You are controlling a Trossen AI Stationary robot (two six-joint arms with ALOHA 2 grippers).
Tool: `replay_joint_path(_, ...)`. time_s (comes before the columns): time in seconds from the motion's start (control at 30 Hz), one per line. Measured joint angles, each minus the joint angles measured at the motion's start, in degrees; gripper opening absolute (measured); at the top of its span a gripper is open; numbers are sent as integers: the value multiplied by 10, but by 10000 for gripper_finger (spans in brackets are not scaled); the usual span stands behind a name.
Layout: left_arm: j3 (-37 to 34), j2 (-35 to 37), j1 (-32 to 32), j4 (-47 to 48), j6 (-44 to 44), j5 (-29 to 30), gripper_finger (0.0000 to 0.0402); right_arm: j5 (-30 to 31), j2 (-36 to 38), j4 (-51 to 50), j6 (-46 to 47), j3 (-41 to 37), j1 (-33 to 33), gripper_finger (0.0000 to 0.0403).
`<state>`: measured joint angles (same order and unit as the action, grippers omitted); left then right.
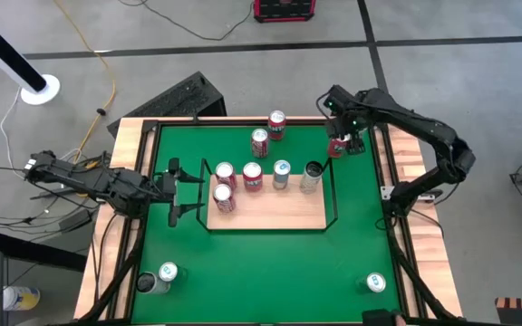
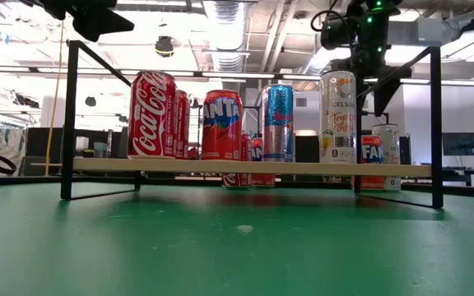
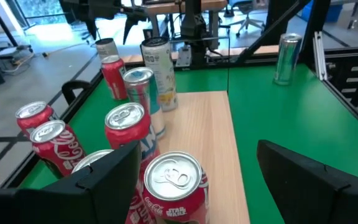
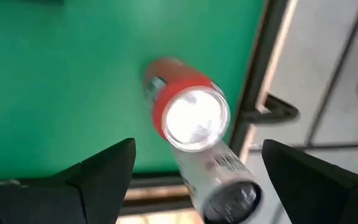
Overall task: Place canned beverage on shelf
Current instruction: Put the right orange soda can on the shelf aligned with the other orange soda can
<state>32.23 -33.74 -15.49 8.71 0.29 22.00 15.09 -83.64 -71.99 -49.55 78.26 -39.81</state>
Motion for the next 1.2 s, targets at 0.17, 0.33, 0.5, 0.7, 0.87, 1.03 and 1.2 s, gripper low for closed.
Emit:
replay_joint_path(0.17, 0, 0, 0, -3, 0, 2, 306, -29, 0, 1, -4, 0, -27, 377)
replay_joint_path(0.33, 0, 0, 0, -3, 11, -3, 306, -48, -22, -10, -5, 0, -46, 377)
replay_joint_path(0.5, 0, 0, 0, -1, 21, -3, 306, -46, -64, -8, -5, 0, -51, 377)
replay_joint_path(0.7, 0, 0, 0, 14, 25, -4, 306, -34, -82, 2, -13, 0, -53, 377)
replay_joint_path(0.87, 0, 0, 0, 14, 38, -5, 306, -31, -94, 11, -15, 0, -64, 377)
replay_joint_path(1.03, 0, 0, 0, 13, 36, -5, 306, -32, -115, 13, -14, 0, -69, 377)
replay_joint_path(1.2, 0, 0, 0, 13, 35, -7, 306, -36, -139, 15, -14, 0, -69, 377)
